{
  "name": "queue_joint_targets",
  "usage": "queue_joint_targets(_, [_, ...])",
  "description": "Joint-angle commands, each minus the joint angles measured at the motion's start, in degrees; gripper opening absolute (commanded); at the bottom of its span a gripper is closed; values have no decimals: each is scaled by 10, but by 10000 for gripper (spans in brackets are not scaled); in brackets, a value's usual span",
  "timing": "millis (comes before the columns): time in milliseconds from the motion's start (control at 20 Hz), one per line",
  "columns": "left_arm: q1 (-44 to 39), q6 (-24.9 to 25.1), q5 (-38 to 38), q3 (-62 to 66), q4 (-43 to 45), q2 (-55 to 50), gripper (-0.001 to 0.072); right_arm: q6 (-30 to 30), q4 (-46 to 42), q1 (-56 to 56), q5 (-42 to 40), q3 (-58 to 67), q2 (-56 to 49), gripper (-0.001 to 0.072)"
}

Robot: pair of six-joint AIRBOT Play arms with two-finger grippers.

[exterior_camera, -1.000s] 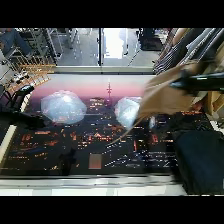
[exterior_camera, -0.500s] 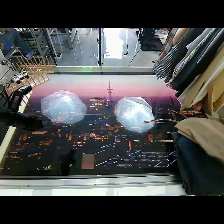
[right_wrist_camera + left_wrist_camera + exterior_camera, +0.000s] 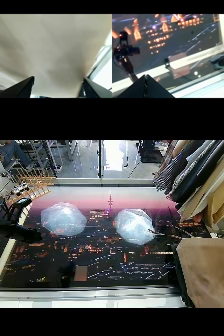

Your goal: Fold the clothes and pants, and hang the long-sleeved shirts on hangers.

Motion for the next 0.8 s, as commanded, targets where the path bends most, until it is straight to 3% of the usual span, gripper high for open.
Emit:
queue_joint_targets(0, [1, 0, 2, 0, 2, 0, 17, 17, 71, -2, -48, 137, -4, 707])
queue_joint_targets(150, [1, 0, 23, 0, 6, 0, 16, 9, 354, 49, -196, 207, -3, 704])
queue_joint_targets(250, [1, -15, 78, 1, 54, 3, 14, -36, 424, 139, -228, 199, -5, 701])
queue_joint_targets(300, [1, -60, 125, 0, 95, 10, 14, -57, 407, 205, -229, 188, -6, 676])
queue_joint_targets(400, [3, -118, 216, 1, 128, 37, 17, -83, 350, 342, -238, 146, -7, 483])
queue_joint_targets(500, [2, -138, 294, 0, 106, 60, 17, -89, 301, 475, -291, 88, -7, 306])
queue_joint_targets(600, [2, -142, 342, 0, 73, 70, 17, -96, 262, 590, -381, 34, -7, 17])
queue_joint_targets(750, [2, -142, 361, 0, 72, 70, 17, -128, 102, 701, -547, 3, -7, 27])
